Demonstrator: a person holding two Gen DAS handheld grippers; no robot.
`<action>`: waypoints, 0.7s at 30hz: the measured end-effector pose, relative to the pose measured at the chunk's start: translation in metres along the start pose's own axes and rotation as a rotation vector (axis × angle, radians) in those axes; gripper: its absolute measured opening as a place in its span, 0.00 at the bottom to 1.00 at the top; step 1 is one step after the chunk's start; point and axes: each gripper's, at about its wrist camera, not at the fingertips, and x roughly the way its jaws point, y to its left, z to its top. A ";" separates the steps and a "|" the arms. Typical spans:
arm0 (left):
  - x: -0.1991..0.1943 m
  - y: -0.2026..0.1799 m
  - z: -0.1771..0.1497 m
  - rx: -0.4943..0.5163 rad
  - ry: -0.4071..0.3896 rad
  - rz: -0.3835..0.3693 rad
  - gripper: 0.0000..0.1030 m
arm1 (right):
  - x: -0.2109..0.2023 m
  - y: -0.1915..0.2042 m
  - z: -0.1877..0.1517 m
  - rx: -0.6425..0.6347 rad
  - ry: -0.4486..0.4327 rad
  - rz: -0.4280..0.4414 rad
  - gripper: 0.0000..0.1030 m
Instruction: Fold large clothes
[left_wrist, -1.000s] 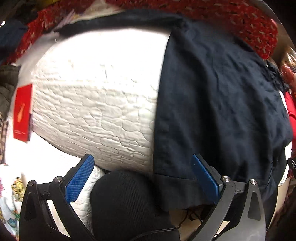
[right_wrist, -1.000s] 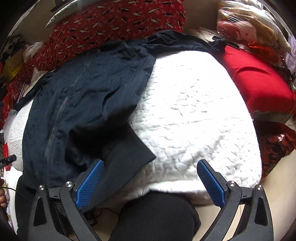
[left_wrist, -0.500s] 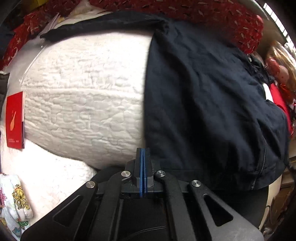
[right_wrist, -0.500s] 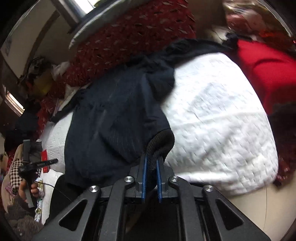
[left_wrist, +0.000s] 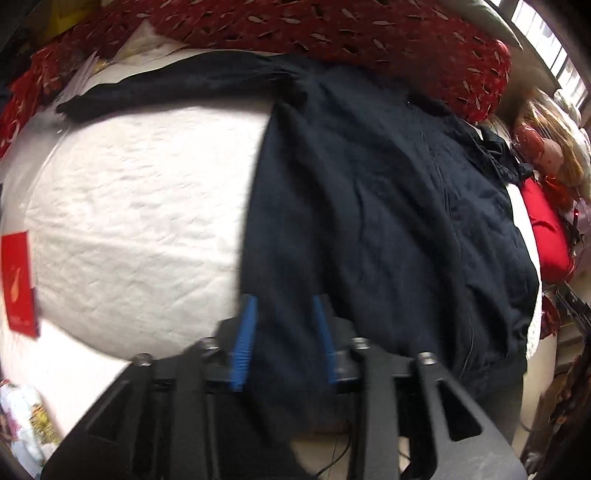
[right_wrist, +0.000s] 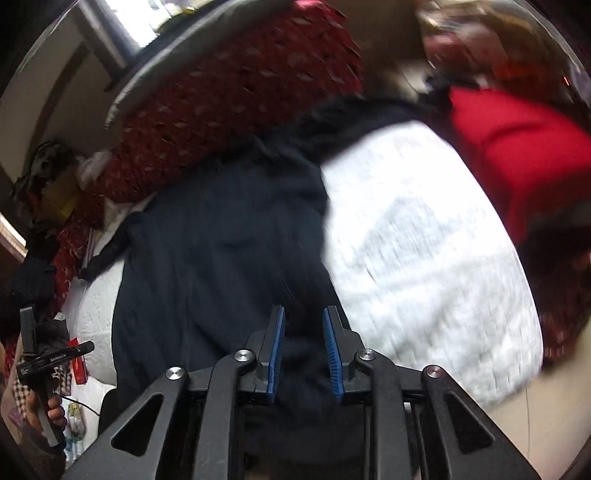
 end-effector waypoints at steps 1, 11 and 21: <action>0.012 -0.007 0.004 0.001 0.006 0.004 0.33 | 0.009 0.003 0.005 -0.018 -0.005 -0.005 0.25; 0.033 -0.012 0.032 0.036 0.076 -0.012 0.32 | 0.098 -0.018 0.032 0.053 0.178 -0.016 0.23; 0.052 -0.069 0.126 0.048 0.008 -0.118 0.45 | 0.078 -0.223 0.193 0.589 -0.172 -0.131 0.52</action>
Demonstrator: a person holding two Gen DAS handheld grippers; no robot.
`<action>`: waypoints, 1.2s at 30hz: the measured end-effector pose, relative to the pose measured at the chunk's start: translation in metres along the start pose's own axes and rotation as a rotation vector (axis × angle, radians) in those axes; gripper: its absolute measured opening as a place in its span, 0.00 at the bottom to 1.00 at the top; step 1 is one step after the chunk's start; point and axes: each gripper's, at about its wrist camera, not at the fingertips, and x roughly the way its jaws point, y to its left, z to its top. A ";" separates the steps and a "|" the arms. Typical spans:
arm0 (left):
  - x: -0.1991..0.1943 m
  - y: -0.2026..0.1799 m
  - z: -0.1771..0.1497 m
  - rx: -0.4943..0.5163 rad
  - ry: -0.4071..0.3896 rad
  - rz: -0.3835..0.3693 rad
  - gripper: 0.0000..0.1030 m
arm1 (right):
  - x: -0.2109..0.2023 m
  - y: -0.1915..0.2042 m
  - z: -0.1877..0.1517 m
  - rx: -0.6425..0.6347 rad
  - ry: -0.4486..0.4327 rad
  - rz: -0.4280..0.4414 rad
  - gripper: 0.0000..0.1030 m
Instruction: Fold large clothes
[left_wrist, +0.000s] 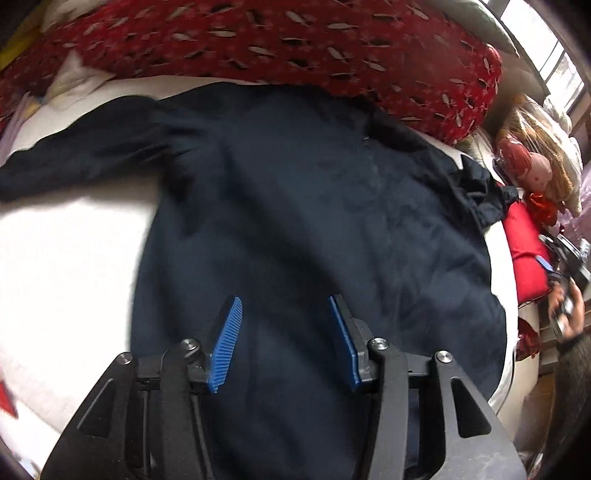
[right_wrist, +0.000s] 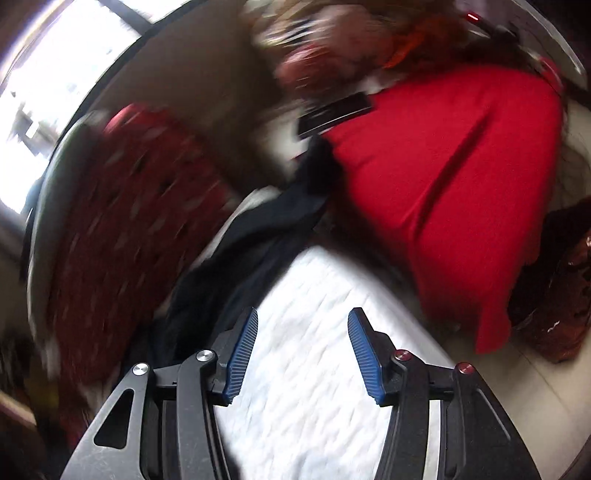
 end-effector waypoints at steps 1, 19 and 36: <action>0.005 -0.007 0.002 0.002 0.005 -0.007 0.45 | 0.013 -0.010 0.011 0.049 -0.009 0.000 0.52; 0.058 -0.061 0.060 0.045 0.061 -0.044 0.45 | 0.164 -0.005 0.095 0.263 -0.033 0.271 0.02; 0.083 -0.024 0.079 -0.076 0.023 -0.061 0.51 | 0.054 -0.005 0.099 0.143 -0.155 0.187 0.02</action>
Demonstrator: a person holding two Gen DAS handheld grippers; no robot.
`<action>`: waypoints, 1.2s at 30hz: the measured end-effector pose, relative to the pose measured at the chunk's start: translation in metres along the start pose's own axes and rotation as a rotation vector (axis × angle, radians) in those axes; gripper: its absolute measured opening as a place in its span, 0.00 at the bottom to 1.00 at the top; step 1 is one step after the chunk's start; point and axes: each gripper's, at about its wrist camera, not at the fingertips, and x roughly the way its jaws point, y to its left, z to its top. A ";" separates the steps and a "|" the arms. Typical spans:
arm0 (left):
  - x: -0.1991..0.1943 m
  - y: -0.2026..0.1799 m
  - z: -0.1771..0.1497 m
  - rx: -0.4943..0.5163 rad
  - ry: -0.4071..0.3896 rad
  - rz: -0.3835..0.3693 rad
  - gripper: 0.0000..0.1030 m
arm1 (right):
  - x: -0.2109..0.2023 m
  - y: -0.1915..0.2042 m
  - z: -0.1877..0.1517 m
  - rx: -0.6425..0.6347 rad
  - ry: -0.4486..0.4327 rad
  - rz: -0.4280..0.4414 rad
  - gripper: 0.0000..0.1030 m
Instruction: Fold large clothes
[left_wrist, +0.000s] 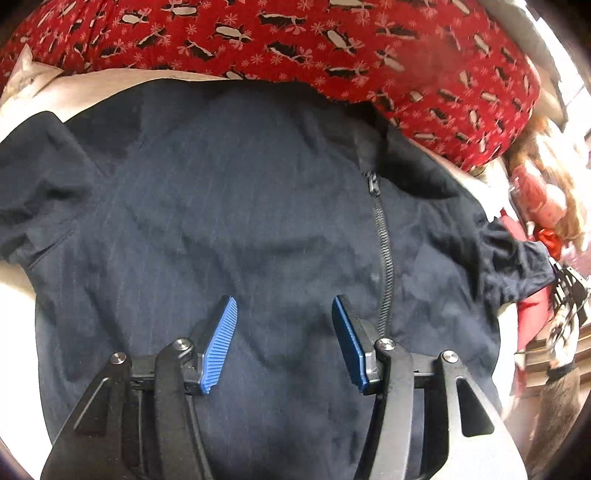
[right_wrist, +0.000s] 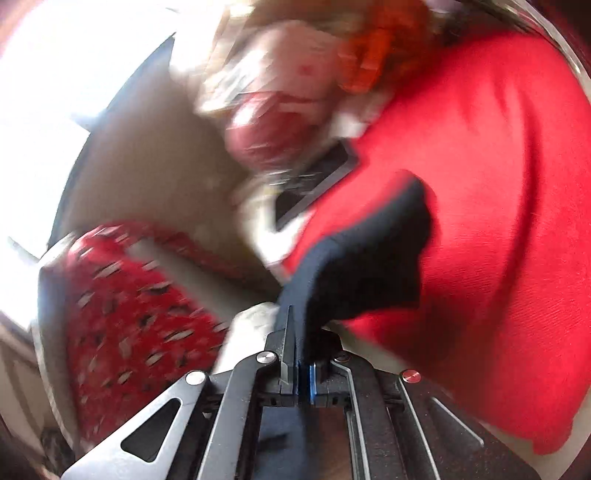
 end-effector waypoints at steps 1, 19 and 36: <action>-0.001 0.001 0.000 -0.011 -0.010 -0.020 0.51 | 0.000 0.011 -0.005 -0.025 0.010 0.021 0.02; -0.026 0.052 0.016 -0.068 -0.100 -0.098 0.51 | 0.025 0.255 -0.241 -0.428 0.438 0.256 0.02; -0.032 0.065 0.018 -0.039 -0.021 -0.393 0.51 | 0.048 0.278 -0.453 -0.761 0.831 0.165 0.41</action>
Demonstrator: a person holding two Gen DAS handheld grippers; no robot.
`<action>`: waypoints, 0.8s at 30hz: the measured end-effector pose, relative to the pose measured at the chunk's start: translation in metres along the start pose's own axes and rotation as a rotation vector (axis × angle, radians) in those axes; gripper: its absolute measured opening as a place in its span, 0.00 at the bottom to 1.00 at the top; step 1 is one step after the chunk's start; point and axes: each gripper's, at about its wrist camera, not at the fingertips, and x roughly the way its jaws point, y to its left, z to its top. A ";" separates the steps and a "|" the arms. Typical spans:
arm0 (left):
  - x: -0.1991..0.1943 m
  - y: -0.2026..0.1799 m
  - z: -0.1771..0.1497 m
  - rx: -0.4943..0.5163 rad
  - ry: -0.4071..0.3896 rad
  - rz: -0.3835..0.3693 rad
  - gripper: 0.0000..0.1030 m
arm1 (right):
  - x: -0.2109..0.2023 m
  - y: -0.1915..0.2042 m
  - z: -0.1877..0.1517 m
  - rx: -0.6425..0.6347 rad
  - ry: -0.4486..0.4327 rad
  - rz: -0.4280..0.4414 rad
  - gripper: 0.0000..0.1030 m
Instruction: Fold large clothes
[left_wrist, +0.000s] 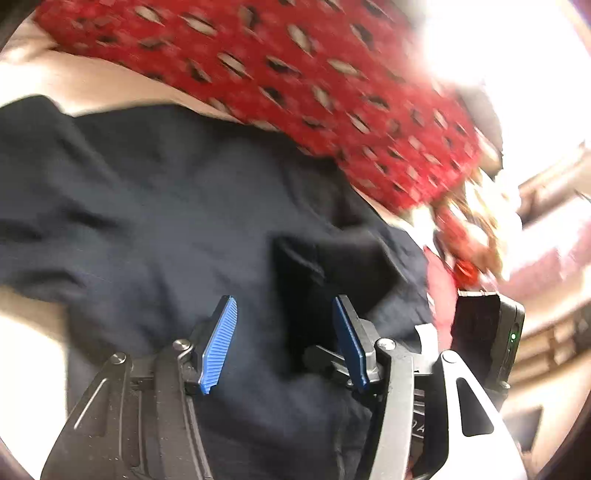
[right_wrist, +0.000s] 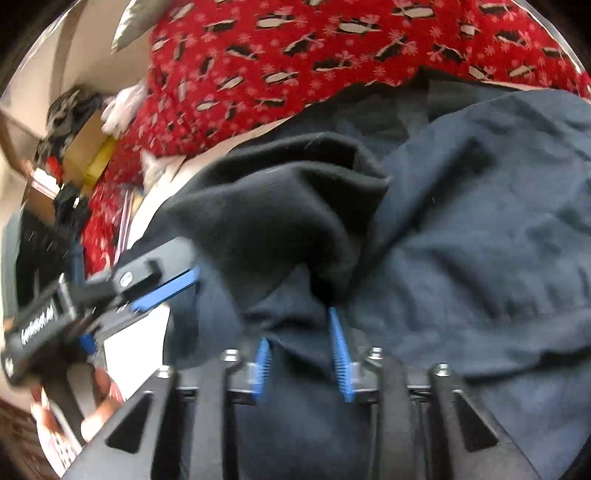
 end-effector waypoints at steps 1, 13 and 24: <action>0.003 -0.007 -0.002 0.028 0.021 -0.020 0.53 | -0.007 -0.001 -0.005 -0.014 -0.005 -0.005 0.45; 0.055 -0.055 0.016 0.124 -0.026 0.420 0.51 | -0.099 -0.094 -0.049 0.226 -0.116 0.029 0.45; -0.057 -0.010 0.026 -0.124 -0.227 0.337 0.11 | -0.165 -0.165 -0.059 0.414 -0.303 0.100 0.51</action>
